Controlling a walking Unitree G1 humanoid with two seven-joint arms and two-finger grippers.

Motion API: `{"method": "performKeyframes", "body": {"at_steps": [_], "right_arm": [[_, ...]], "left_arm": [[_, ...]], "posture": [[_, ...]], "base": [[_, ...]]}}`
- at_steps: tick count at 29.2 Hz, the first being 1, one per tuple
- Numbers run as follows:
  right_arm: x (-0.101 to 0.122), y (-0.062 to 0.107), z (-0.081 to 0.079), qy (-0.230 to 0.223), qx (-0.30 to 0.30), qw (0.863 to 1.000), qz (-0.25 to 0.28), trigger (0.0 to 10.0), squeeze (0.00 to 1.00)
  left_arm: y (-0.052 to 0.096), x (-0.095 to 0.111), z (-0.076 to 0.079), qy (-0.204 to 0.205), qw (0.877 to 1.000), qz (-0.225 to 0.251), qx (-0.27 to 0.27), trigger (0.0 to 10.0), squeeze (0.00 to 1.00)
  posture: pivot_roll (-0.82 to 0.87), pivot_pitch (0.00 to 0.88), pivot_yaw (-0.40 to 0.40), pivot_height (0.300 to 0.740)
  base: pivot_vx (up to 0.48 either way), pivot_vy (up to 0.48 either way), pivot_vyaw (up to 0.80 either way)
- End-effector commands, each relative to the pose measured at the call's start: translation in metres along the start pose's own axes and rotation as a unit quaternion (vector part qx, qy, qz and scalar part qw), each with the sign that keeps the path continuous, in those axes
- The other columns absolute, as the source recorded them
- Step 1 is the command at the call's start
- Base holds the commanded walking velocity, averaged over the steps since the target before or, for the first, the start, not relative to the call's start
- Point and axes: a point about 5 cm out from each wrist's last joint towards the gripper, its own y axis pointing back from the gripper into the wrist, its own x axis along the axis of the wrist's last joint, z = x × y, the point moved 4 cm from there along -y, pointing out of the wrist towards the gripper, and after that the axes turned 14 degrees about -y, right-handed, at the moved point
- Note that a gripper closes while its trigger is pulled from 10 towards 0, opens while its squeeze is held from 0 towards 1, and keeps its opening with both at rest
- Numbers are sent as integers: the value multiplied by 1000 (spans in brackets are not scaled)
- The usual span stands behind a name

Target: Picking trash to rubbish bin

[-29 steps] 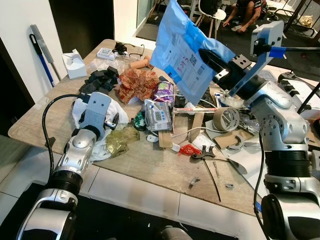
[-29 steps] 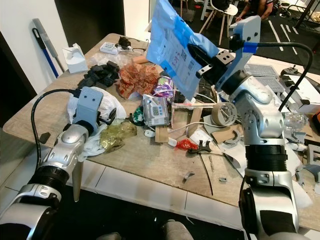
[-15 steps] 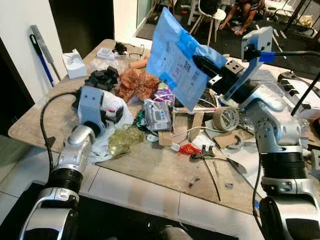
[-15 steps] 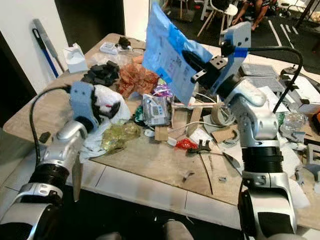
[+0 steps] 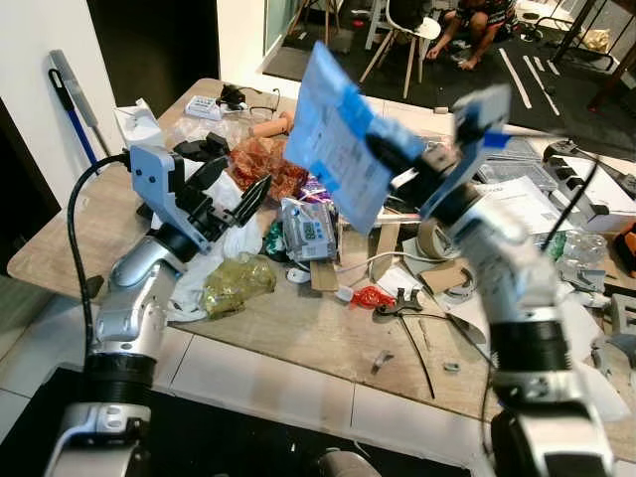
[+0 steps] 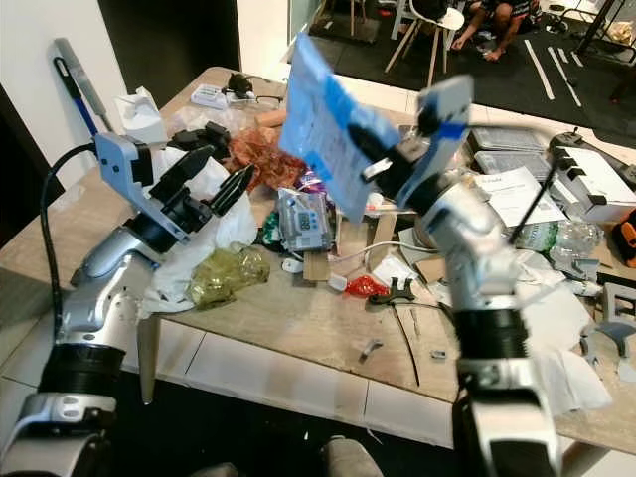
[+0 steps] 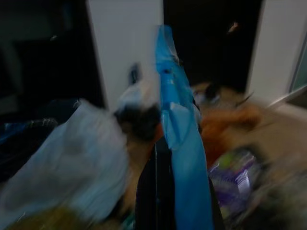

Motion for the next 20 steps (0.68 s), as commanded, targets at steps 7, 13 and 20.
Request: {"method": "performKeyframes", "body": {"at_steps": [7,13,20], "right_arm": [[-6,4,-3,15,3,1000,12,10000,0],[-7,2,-1,21,-5,1000,21,10000,0],[6,1,2,55,-15,997,43,10000,0]], "left_arm": [[-4,-6,21,42,999,1,23,10000,0],[-14,-16,44,61,998,-14,12,10000,0],[-15,-14,38,53,998,-16,18,10000,0]], "posture": [[-40,0,-90,740],[-43,0,-83,740],[-40,0,-79,740]], "base": [[0,0,0],[0,0,0],[-202,0,0]]}}
